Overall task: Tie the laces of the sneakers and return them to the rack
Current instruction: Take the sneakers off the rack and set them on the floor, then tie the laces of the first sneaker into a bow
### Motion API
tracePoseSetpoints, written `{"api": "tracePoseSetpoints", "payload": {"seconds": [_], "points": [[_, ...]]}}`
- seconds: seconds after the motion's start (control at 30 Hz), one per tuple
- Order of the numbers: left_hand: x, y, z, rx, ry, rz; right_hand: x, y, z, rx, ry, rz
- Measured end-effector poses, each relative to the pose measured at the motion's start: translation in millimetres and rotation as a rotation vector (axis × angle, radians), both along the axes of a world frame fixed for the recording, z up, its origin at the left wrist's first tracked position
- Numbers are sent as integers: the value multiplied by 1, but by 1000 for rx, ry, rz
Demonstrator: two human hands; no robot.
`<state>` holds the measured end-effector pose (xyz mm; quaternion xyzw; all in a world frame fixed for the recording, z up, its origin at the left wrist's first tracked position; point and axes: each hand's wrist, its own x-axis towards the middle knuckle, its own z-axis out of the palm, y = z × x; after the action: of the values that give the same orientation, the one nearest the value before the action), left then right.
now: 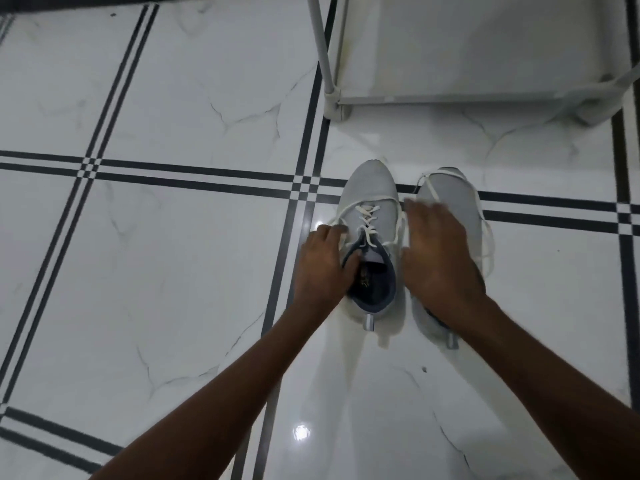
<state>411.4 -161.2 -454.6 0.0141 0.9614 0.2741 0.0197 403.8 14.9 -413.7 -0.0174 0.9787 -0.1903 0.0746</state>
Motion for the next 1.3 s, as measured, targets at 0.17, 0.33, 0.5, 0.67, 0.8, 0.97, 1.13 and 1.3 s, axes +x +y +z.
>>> {"api": "tracePoseSetpoints", "payload": {"seconds": [0.17,0.33,0.5,0.67,0.8,0.97,1.13,1.3], "points": [[-22,-16,7,99,-196,2,-17,-21,-20,1,-114,196],[-37,-48,23,65,-267,-105,-26,-29,-39,-158,-18,239],[-61,-76,56,-116,-217,-252,-48,-23,-18,-189,-165,262],[-82,-99,99,-352,-331,-247,-82,-2,49,-87,-640,284],[-76,-89,78,-314,-574,-329,-77,-6,43,-40,-808,319],[-54,-60,32,24,-473,-270,-58,-22,0,-306,-630,234],[-52,-59,28,155,-404,-156,-49,-19,-18,-361,-462,297],[-54,-77,15,45,-380,12,-56,0,-28,-104,-451,399]]}}
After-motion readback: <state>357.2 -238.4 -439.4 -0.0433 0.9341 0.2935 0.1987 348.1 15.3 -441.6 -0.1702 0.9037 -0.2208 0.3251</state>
